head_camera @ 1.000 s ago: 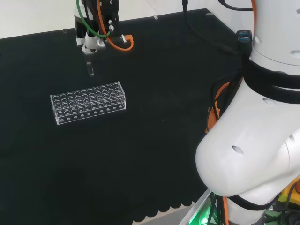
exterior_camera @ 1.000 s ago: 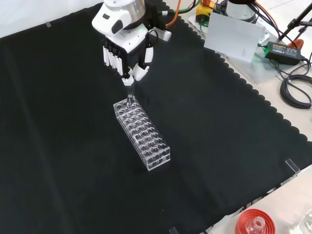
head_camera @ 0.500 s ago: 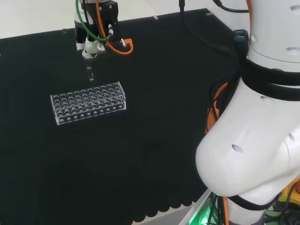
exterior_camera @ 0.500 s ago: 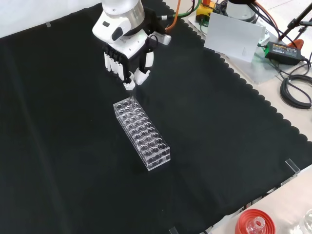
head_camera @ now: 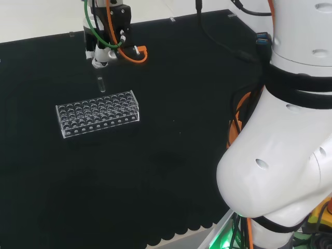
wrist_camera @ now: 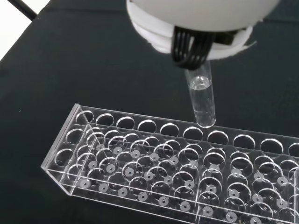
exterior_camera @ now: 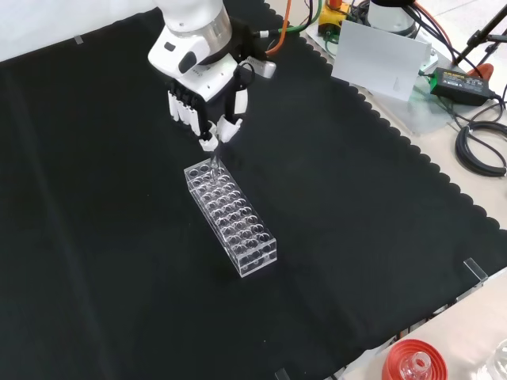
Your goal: Put the test tube back in the rack.
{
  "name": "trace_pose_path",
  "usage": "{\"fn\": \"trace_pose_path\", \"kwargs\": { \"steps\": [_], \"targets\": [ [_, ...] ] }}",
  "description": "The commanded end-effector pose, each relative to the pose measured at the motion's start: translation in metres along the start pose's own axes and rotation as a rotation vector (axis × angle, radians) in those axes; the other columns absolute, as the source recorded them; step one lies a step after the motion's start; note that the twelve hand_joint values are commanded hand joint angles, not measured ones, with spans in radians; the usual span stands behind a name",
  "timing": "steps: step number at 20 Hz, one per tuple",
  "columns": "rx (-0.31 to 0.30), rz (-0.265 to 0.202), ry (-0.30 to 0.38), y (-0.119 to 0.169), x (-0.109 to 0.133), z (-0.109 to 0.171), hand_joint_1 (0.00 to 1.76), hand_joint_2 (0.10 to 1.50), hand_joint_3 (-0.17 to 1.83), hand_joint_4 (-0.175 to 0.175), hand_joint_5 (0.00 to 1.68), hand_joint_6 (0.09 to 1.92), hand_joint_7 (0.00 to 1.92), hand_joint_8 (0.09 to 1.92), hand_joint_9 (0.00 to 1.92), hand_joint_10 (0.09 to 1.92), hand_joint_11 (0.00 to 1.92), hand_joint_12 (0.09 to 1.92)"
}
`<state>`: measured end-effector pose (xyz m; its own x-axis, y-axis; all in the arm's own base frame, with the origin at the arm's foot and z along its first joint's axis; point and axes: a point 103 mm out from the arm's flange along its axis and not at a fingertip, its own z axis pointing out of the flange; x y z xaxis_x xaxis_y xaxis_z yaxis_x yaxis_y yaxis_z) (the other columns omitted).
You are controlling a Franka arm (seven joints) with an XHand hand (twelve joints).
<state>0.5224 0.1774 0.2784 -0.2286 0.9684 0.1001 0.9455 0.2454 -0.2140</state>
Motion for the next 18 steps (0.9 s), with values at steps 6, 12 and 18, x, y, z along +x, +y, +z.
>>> {"fn": "trace_pose_path", "kwargs": {
  "steps": [6, 12, 18],
  "targets": [
    [0.003, 0.008, 0.002, 0.008, -0.008, 0.005, 1.44, 0.64, 0.6, -0.175, 1.36, 0.25, 1.51, 0.44, 1.29, 0.62, 1.09, 1.07],
    [0.017, 0.007, 0.013, 0.016, -0.012, 0.01, 1.44, 0.63, 0.61, -0.175, 1.37, 0.31, 1.52, 0.39, 1.29, 0.59, 1.09, 1.07],
    [0.014, 0.006, 0.019, 0.019, -0.013, 0.018, 1.44, 0.63, 0.61, -0.175, 1.36, 0.32, 1.52, 0.39, 1.29, 0.6, 1.07, 1.08]
  ]
}}
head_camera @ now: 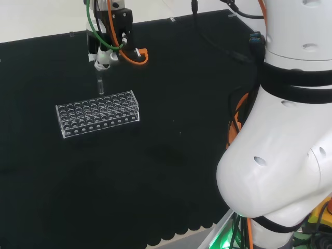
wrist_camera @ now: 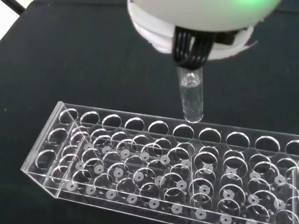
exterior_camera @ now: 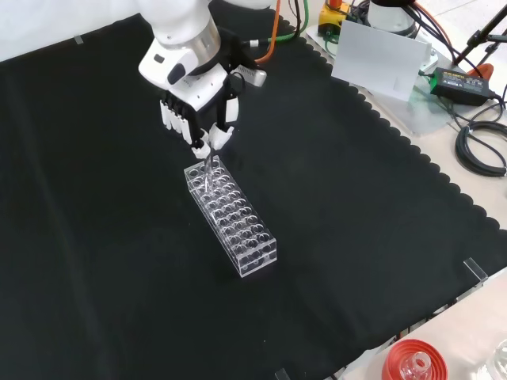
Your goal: Put the test tube back in the rack.
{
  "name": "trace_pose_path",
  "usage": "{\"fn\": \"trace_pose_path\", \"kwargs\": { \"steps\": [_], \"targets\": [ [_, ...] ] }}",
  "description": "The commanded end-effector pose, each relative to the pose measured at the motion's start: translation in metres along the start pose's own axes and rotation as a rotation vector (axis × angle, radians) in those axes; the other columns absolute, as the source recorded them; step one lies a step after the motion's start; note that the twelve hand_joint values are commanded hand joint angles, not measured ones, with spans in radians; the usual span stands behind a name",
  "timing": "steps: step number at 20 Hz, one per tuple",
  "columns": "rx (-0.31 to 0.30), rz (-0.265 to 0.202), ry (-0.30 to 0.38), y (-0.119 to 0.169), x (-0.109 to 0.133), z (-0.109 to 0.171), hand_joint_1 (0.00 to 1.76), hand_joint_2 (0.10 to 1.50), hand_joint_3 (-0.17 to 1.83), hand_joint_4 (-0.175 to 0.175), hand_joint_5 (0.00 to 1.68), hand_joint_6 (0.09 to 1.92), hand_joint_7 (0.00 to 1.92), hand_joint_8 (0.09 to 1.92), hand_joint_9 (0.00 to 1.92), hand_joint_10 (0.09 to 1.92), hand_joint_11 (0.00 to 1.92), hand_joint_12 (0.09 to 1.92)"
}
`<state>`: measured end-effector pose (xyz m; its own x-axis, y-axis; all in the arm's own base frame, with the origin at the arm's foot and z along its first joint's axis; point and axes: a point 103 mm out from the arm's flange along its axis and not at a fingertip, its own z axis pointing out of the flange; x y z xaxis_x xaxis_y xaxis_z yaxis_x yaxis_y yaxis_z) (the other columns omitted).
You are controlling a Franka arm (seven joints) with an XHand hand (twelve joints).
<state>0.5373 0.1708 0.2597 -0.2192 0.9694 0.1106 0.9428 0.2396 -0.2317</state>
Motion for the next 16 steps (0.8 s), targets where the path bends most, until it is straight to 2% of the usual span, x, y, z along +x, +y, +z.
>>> {"fn": "trace_pose_path", "kwargs": {
  "steps": [1, 5, 16],
  "targets": [
    [0.0, -0.001, 0.006, 0.0026, -0.0019, 0.0037, 1.44, 0.64, 0.6, -0.175, 1.36, 0.29, 1.52, 0.42, 1.28, 0.61, 1.07, 1.09],
    [0.0, 0.0, 0.011, 0.0019, -0.0039, 0.0047, 1.44, 0.61, 0.64, -0.175, 1.36, 0.43, 1.54, 0.32, 1.3, 0.55, 1.06, 1.09],
    [0.01, 0.004, 0.022, -0.0046, -0.0107, 0.0116, 1.44, 0.6, 0.64, -0.175, 1.36, 0.45, 1.54, 0.3, 1.3, 0.54, 1.06, 1.09]
  ]
}}
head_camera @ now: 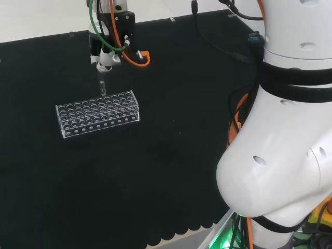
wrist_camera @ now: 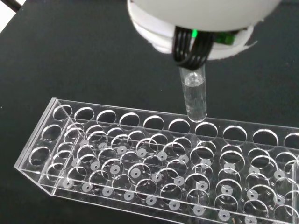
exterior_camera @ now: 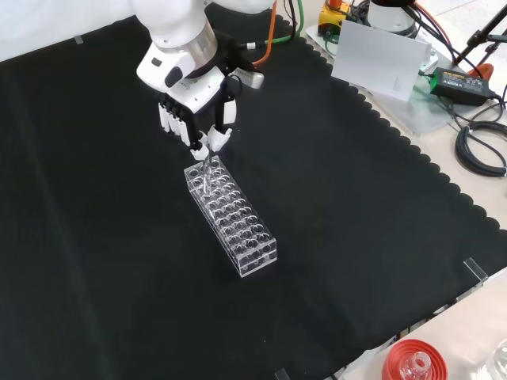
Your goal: Put the test tube back in the rack.
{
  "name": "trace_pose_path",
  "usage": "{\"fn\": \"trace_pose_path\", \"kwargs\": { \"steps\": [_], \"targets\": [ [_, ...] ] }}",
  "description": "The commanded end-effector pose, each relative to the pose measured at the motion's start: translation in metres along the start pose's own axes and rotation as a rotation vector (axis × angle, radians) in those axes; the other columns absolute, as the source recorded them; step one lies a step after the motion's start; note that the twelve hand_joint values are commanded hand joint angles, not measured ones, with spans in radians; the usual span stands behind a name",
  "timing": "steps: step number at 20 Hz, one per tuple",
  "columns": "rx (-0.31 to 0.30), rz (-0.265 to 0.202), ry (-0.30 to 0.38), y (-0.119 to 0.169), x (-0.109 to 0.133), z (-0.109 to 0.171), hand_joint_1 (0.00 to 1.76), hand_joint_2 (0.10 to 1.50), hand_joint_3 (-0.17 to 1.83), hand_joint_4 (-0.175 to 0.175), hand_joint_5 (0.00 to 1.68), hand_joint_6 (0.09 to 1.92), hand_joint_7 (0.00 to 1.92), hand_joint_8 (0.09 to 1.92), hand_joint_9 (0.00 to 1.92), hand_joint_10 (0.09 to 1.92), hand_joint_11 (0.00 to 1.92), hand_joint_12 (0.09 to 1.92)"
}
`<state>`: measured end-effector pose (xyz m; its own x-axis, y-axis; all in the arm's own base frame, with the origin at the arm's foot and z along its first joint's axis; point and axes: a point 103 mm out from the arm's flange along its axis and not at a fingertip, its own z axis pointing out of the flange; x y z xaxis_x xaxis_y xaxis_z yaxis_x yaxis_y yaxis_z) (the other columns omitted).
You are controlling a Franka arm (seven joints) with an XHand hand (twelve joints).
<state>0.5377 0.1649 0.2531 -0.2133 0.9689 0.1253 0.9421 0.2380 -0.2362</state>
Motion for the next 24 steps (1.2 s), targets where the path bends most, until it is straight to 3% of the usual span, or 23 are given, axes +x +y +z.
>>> {"fn": "trace_pose_path", "kwargs": {
  "steps": [1, 24],
  "targets": [
    [0.012, 0.004, 0.002, -0.005, -0.004, 0.006, 1.44, 0.6, 0.64, -0.175, 1.36, 0.45, 1.54, 0.31, 1.3, 0.54, 1.06, 1.09],
    [0.034, 0.003, 0.002, 0.001, -0.006, 0.017, 1.44, 0.6, 0.65, -0.175, 1.36, 0.46, 1.54, 0.32, 1.3, 0.54, 1.07, 1.08]
  ]
}}
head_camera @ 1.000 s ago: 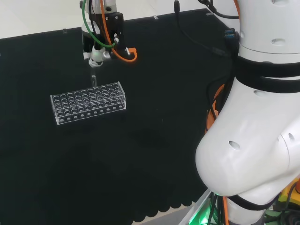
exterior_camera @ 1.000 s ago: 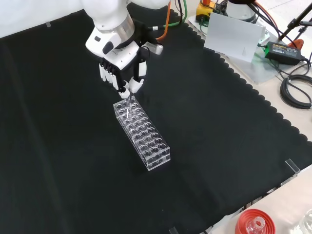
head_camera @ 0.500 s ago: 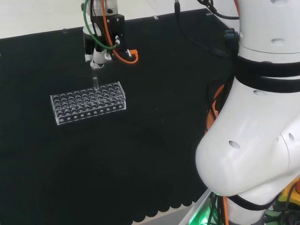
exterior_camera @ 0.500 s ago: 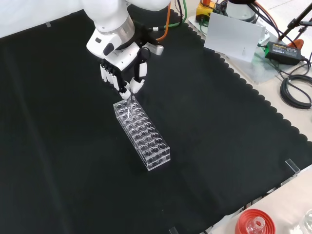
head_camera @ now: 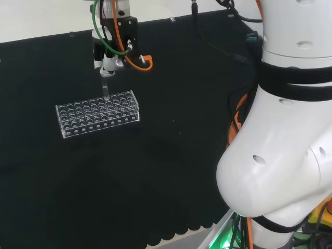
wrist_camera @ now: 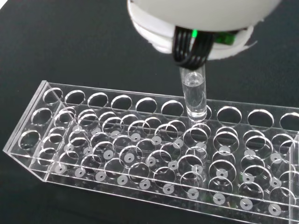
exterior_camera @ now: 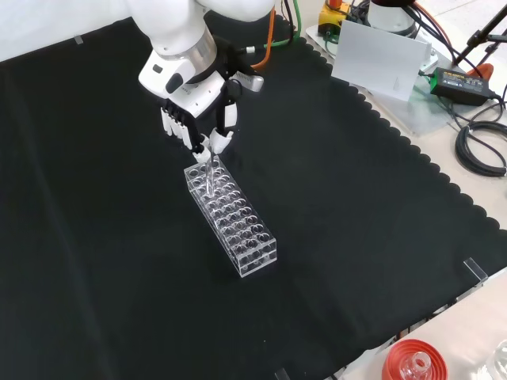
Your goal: Put the test tube back in the rack.
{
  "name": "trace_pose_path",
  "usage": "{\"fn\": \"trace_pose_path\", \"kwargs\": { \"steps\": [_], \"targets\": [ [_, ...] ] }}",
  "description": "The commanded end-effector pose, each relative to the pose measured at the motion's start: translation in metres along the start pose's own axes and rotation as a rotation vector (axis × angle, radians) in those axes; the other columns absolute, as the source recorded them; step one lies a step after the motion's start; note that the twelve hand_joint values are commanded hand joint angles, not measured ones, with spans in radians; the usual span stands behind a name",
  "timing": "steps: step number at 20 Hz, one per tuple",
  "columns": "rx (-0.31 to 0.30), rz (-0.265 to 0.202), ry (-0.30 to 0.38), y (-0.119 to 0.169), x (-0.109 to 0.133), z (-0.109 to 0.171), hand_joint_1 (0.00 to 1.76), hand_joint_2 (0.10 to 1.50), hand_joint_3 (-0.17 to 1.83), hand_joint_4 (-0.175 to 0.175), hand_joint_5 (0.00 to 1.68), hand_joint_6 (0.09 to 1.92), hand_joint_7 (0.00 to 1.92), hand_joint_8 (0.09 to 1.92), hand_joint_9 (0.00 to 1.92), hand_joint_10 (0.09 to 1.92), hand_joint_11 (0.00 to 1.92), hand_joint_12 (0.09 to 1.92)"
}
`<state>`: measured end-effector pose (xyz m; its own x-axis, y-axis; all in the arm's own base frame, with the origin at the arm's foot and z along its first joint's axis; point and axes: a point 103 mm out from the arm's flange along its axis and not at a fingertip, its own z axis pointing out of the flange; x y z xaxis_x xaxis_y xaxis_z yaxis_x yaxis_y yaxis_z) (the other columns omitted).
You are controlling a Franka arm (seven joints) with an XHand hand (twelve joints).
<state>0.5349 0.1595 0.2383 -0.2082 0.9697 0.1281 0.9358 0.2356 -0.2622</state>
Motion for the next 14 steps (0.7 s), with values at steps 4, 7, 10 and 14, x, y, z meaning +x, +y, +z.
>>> {"fn": "trace_pose_path", "kwargs": {
  "steps": [4, 7, 10, 14],
  "targets": [
    [0.013, -0.004, 0.002, 0.004, 0.002, 0.008, 1.44, 0.6, 0.65, -0.175, 1.36, 0.46, 1.54, 0.32, 1.3, 0.54, 1.07, 1.08],
    [0.016, -0.008, 0.006, 0.005, 0.003, 0.01, 1.44, 0.6, 0.65, -0.175, 1.36, 0.46, 1.53, 0.32, 1.3, 0.54, 1.07, 1.08],
    [0.021, -0.01, 0.008, 0.005, 0.003, 0.012, 1.44, 0.6, 0.65, -0.175, 1.36, 0.46, 1.53, 0.32, 1.31, 0.54, 1.07, 1.07],
    [0.03, -0.012, 0.006, 0.006, 0.003, 0.015, 1.44, 0.6, 0.65, -0.175, 1.36, 0.46, 1.53, 0.32, 1.31, 0.54, 1.08, 1.07]
  ]
}}
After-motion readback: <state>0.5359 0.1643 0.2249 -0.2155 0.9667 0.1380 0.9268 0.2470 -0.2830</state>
